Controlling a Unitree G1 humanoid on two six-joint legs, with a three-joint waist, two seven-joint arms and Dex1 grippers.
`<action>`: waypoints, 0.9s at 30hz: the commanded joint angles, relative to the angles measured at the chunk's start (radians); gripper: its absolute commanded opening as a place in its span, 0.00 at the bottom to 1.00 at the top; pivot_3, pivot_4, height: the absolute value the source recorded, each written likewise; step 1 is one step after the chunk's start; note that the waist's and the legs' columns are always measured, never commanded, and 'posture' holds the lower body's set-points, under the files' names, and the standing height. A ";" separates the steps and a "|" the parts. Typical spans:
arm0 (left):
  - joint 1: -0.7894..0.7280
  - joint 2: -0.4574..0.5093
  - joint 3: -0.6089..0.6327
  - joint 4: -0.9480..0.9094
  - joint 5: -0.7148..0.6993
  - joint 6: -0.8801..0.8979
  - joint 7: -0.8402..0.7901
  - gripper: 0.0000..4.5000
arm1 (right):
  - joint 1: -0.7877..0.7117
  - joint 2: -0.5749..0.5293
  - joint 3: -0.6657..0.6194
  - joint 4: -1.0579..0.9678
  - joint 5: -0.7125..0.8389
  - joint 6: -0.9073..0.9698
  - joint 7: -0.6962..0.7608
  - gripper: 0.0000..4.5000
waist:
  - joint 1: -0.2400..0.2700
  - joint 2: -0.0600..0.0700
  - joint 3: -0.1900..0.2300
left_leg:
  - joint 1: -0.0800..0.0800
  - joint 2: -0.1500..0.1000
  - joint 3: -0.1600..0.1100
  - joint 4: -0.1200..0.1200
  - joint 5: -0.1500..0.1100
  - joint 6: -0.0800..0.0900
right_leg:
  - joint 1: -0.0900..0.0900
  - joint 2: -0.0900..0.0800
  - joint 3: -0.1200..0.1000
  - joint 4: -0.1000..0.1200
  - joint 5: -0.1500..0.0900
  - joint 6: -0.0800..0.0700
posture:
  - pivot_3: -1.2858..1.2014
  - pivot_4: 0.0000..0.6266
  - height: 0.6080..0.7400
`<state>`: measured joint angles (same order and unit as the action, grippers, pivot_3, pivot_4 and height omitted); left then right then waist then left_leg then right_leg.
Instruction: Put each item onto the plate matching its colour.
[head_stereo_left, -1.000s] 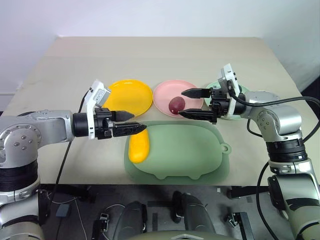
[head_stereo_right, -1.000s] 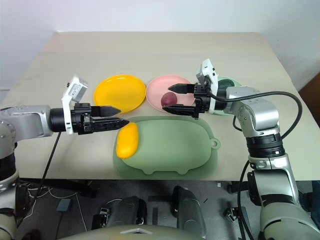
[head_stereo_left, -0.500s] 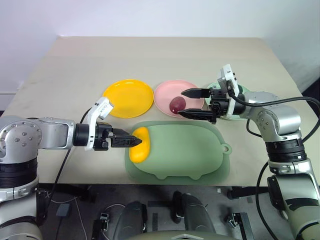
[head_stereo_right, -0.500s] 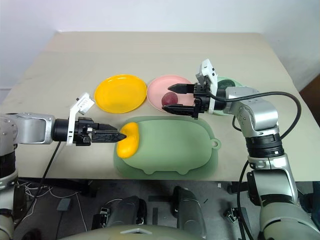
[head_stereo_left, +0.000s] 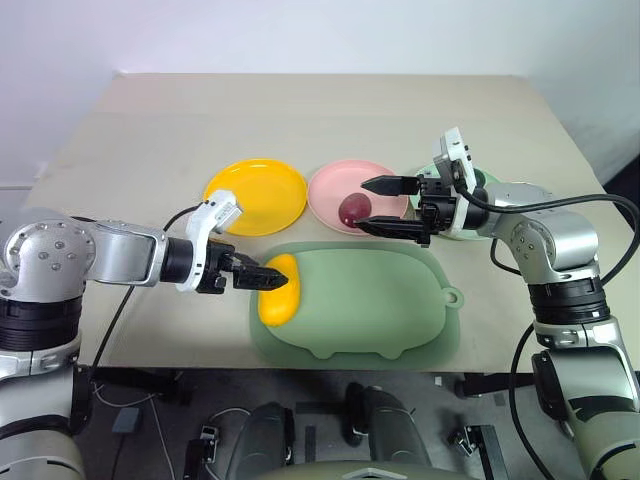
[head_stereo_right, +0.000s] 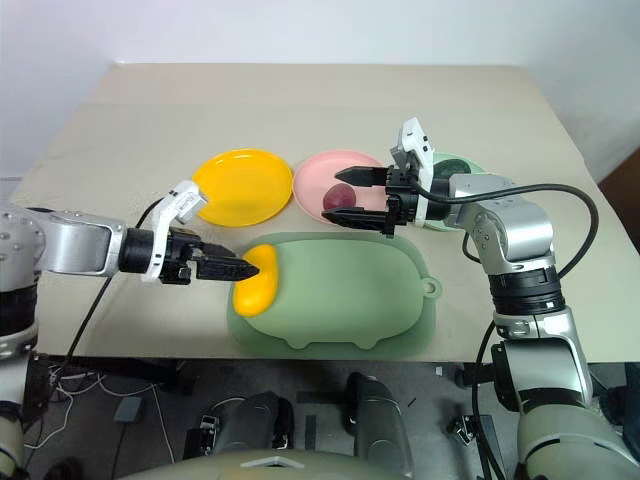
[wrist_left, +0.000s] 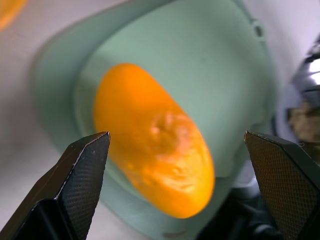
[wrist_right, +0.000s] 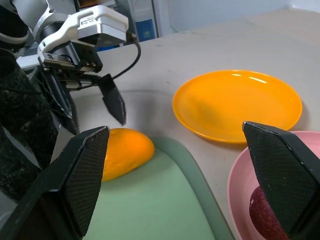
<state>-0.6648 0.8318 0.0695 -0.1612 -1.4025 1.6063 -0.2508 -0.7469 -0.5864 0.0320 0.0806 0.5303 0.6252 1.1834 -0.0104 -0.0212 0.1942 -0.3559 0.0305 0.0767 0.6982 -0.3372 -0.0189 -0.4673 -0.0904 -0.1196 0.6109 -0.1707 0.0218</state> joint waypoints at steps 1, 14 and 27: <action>-0.007 0.031 -0.022 0.013 -0.073 0.008 0.052 1.00 | -0.024 -0.001 -0.018 -0.020 0.010 -0.009 -0.004 1.00 | 0.000 0.000 0.000 | 0.000 0.000 0.000 0.000 0.000 0.000 | 0.000 0.000 0.000 0.000 0.000 0.000 | 0.52 0.24 1.00; -0.038 -0.004 -0.046 0.107 -0.138 0.008 0.215 0.58 | -0.028 -0.002 -0.018 -0.043 0.020 -0.002 -0.008 1.00 | 0.001 0.000 0.000 | 0.000 -0.001 0.000 0.000 0.000 -0.001 | 0.000 0.000 0.000 0.000 0.000 0.000 | 0.52 0.24 1.00; -0.042 0.083 -0.145 0.026 -0.240 0.002 0.237 0.30 | -0.019 -0.008 -0.006 -0.056 0.014 -0.018 0.007 1.00 | 0.001 0.000 0.000 | 0.000 -0.001 0.001 0.000 0.001 -0.001 | 0.000 -0.001 0.000 0.000 0.000 0.000 | 0.52 0.24 1.00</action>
<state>-0.6949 0.8932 -0.0648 -0.1042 -1.6595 1.5980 -0.0099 -0.7492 -0.5869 0.0321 0.0699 0.5337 0.6274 1.1763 -0.0098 -0.0213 0.1943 -0.3559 0.0293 0.0774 0.6981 -0.3365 -0.0203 -0.4673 -0.0913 -0.1199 0.6107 -0.1707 0.0219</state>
